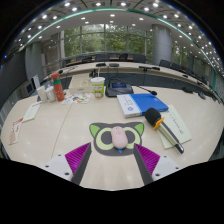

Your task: Arrange mouse

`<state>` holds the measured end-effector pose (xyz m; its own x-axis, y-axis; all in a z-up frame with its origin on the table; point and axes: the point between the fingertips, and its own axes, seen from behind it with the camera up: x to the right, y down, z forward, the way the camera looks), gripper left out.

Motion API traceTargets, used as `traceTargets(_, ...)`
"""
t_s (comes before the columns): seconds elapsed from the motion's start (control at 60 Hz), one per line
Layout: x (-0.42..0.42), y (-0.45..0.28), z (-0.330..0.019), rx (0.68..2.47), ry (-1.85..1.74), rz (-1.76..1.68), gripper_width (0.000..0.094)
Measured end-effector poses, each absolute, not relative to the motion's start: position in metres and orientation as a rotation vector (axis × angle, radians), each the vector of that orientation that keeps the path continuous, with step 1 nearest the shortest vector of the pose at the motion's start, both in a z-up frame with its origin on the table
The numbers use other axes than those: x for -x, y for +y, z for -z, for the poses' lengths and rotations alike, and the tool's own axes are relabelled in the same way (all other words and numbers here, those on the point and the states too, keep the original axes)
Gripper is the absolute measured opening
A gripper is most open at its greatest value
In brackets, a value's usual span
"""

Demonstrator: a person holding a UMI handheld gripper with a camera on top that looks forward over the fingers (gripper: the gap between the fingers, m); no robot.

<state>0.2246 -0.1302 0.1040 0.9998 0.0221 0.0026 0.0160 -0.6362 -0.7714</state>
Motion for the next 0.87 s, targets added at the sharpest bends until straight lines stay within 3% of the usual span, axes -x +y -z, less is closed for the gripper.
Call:
traceTargets(0.383, -0.185, -0.289, -0.186, 2.209, -0.031, 0.086, 0.0856)
traceTargets(0.867, -0.177, -0.325, -0.199, 2.193, -0.038, 0.092, 0.0854)
